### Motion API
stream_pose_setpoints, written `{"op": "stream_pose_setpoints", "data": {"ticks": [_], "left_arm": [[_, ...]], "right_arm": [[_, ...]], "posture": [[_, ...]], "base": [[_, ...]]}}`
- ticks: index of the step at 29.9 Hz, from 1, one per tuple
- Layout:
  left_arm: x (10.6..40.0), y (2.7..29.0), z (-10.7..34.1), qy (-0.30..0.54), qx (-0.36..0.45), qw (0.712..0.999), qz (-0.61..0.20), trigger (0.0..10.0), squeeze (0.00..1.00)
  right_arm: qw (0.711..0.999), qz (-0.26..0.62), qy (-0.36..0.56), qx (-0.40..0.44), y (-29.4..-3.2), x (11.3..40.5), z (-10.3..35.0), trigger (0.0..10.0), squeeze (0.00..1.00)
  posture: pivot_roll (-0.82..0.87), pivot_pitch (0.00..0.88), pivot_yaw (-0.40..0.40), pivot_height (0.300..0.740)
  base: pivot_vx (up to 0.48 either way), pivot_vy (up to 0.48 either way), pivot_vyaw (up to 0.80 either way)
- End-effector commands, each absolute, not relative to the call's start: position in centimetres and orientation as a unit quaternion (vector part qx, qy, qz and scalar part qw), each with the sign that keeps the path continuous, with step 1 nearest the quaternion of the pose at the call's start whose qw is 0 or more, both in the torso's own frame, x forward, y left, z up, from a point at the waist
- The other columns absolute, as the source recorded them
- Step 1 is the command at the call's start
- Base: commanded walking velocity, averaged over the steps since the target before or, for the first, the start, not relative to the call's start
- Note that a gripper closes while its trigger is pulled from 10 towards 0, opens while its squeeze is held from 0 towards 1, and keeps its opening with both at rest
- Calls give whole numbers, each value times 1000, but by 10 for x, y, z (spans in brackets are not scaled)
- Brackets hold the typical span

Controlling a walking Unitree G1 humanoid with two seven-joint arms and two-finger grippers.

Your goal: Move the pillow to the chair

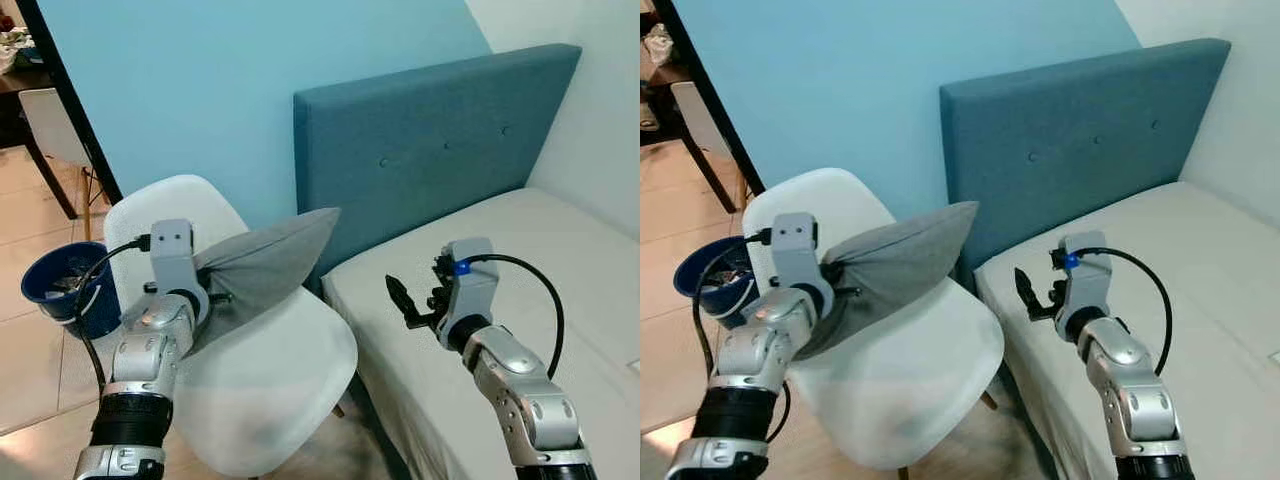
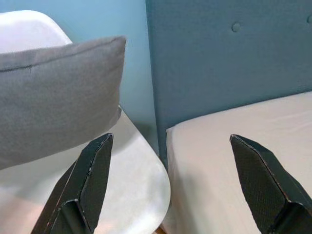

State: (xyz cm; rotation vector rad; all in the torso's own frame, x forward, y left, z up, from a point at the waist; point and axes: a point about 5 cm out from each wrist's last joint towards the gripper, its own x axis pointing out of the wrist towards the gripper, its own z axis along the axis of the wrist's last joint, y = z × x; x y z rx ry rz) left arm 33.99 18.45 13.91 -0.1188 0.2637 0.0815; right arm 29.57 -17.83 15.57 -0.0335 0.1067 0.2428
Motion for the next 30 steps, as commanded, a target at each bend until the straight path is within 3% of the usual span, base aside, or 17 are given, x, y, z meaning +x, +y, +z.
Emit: {"op": "stream_pose_setpoints", "data": {"ticks": [1, 17, 24, 30], "left_arm": [[345, 195, 159, 84, -55, 993, 55, 10000, 0], [354, 176, 175, 43, -71, 996, -19, 10000, 0], [351, 150, 166, 66, 29, 993, -92, 10000, 0], [350, 151, 152, 92, 70, 991, -59, 10000, 0]], "right_arm": [[991, 128, 48, -9, -174, 295, 161, 10000, 0], [991, 123, 50, -9, -173, 295, 164, 10000, 0], [991, 115, 66, -32, -177, 295, 164, 10000, 0], [990, 111, 74, -44, -177, 296, 164, 10000, 0]], "posture": [[-101, 27, 50, 680], [-100, 40, 53, 615], [-106, 44, 48, 590], [-108, 46, 48, 570]], "base": [[0, 0, 0], [0, 0, 0], [0, 0, 0], [0, 0, 0]]}}
